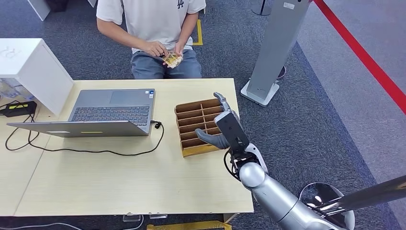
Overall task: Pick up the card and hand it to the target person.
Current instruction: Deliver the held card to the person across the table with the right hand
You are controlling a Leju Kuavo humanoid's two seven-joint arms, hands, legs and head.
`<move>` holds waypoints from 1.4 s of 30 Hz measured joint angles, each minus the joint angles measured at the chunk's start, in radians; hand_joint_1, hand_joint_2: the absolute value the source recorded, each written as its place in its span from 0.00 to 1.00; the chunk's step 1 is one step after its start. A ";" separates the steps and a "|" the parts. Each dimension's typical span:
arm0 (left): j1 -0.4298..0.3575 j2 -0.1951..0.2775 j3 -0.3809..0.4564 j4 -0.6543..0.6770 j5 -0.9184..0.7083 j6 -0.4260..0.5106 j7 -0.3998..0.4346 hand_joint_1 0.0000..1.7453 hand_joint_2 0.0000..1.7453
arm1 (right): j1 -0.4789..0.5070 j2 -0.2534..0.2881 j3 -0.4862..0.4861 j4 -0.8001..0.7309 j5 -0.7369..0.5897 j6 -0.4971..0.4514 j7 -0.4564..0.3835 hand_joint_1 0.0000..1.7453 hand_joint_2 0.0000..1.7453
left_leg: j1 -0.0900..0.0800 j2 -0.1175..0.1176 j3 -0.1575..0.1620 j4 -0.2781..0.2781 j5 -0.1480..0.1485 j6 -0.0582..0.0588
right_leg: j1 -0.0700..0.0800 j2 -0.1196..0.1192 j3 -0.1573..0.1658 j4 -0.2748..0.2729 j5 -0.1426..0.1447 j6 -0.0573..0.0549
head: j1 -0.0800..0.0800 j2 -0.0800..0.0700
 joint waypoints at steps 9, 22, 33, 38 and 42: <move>0.003 0.000 0.010 0.000 0.006 0.007 0.011 0.00 0.00 | 0.221 -0.060 -0.093 -0.119 -0.197 0.042 -0.105 0.00 1.00 | 0.000 0.000 0.000 0.000 0.000 0.000 | 0.000 0.000 0.000 -0.001 0.000 0.000 | 0.000 0.000; 0.002 0.000 0.010 0.000 -0.017 0.008 -0.005 0.00 0.00 | 0.357 -0.110 -0.196 -0.264 -0.235 0.087 -0.116 0.00 1.00 | 0.000 0.000 0.000 0.000 0.000 0.000 | 0.000 0.000 0.000 -0.001 0.000 0.000 | 0.000 0.000; 0.000 0.000 0.010 0.000 -0.031 0.010 0.005 0.00 0.00 | 0.383 -0.123 -0.230 -0.323 -0.236 0.100 -0.115 0.00 1.00 | 0.000 0.000 0.000 0.000 0.000 0.000 | 0.000 0.000 0.000 -0.001 0.000 0.000 | 0.000 0.000; 0.000 0.000 0.010 0.000 -0.030 0.010 0.010 0.00 0.00 | 0.384 -0.126 -0.230 -0.337 -0.238 0.103 -0.111 0.00 1.00 | 0.000 0.000 0.000 0.000 0.000 0.000 | 0.000 0.000 0.000 -0.001 0.000 0.000 | 0.000 0.000; 0.000 0.000 0.010 0.000 -0.030 0.012 0.010 0.00 0.00 | 0.383 -0.126 -0.230 -0.344 -0.238 0.105 -0.107 0.00 1.00 | 0.000 0.000 0.000 0.000 0.000 0.000 | 0.000 0.000 0.000 -0.001 0.000 0.000 | 0.000 0.000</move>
